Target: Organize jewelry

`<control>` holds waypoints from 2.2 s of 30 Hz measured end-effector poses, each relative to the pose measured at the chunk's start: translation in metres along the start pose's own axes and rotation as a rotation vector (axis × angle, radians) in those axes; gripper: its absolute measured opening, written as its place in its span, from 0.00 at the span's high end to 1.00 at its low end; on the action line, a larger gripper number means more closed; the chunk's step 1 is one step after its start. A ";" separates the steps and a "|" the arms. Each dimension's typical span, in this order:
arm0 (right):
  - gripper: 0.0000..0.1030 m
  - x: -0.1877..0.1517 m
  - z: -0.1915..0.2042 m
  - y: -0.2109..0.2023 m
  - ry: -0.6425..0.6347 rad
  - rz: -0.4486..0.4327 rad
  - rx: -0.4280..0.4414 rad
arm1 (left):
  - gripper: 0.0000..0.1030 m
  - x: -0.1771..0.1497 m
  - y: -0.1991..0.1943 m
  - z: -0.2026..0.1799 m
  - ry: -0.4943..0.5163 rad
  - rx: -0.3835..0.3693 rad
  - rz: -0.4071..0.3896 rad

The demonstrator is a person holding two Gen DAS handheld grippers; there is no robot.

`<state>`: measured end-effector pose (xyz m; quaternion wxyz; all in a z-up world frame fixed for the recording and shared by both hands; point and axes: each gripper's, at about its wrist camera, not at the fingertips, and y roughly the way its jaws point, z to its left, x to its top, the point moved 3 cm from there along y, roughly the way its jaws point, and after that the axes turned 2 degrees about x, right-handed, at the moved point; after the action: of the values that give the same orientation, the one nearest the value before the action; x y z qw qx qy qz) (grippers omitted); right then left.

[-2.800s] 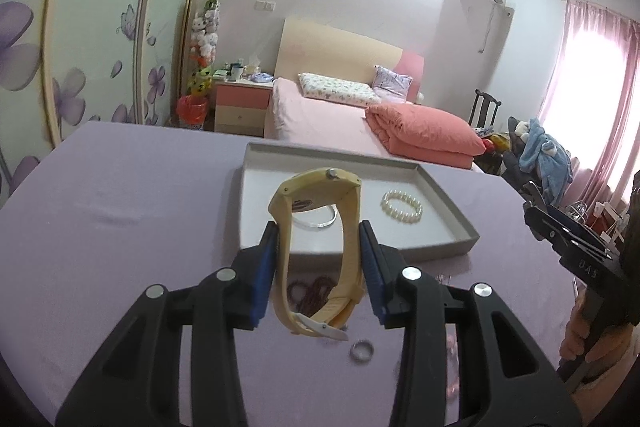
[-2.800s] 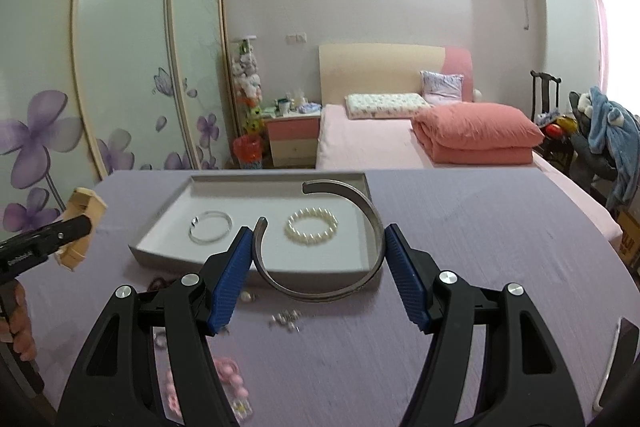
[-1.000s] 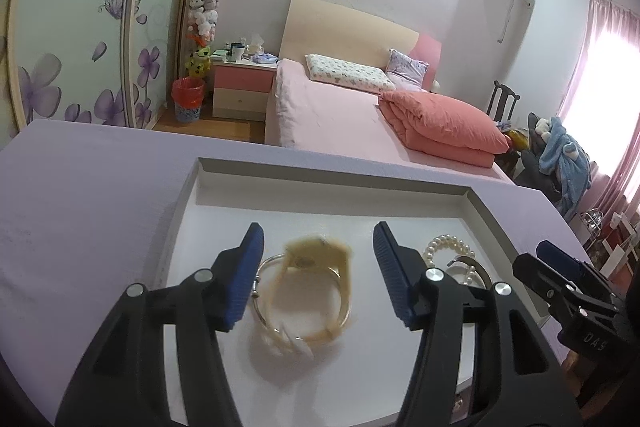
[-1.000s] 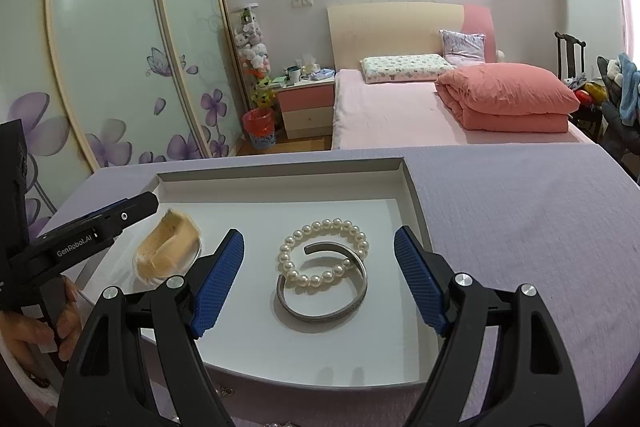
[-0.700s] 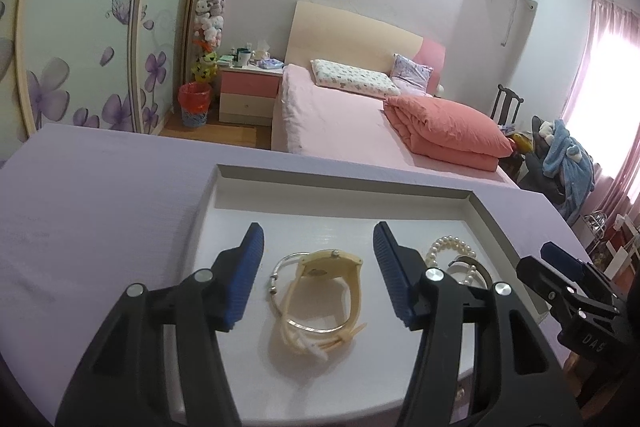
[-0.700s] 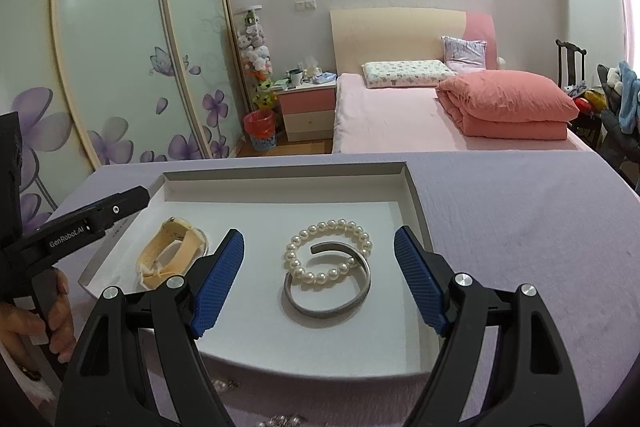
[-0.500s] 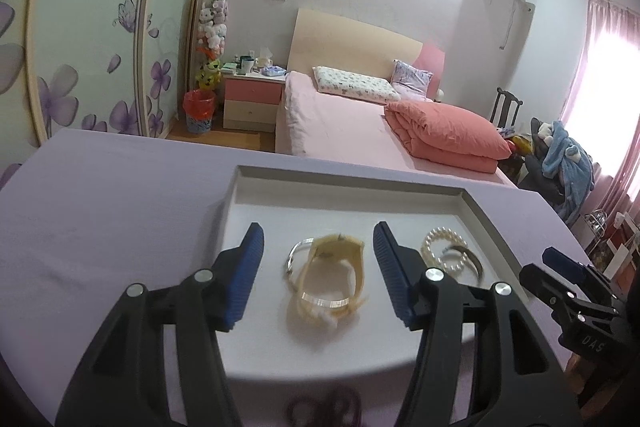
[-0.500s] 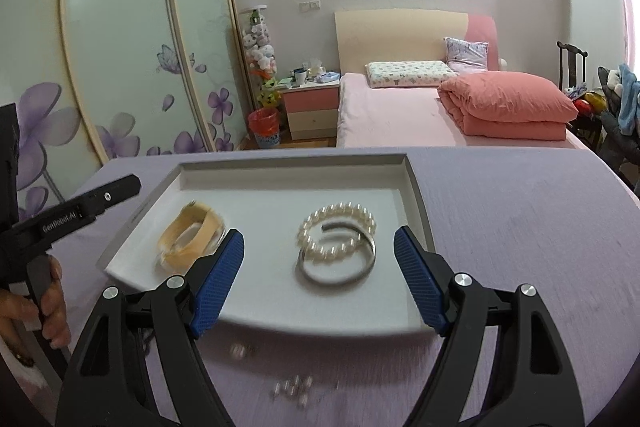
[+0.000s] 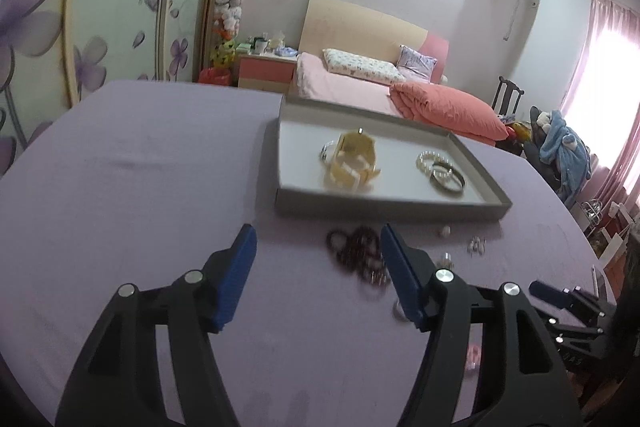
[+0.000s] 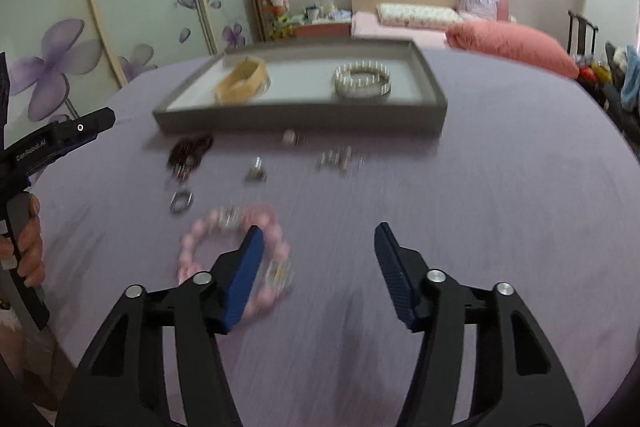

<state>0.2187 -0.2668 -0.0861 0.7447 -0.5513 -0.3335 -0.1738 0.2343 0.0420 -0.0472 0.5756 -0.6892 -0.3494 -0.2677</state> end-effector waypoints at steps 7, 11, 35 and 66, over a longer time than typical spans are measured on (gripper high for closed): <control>0.59 -0.016 0.006 0.008 0.047 0.028 -0.005 | 0.38 -0.018 -0.008 0.008 -0.018 0.013 0.028; 0.66 -0.018 0.014 0.011 0.036 0.041 -0.022 | 0.38 -0.025 -0.009 0.007 -0.015 0.010 0.043; 0.81 -0.027 -0.064 -0.011 0.174 0.005 -0.264 | 0.39 -0.054 0.021 -0.055 0.092 -0.060 0.185; 0.68 -0.033 -0.065 -0.019 0.170 -0.004 -0.213 | 0.80 -0.058 0.028 -0.057 0.113 0.065 0.201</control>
<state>0.2026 -0.3381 -0.1066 0.7072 -0.6098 -0.2500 -0.2559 0.2231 -0.0260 -0.0977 0.6405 -0.6855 -0.2537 -0.2356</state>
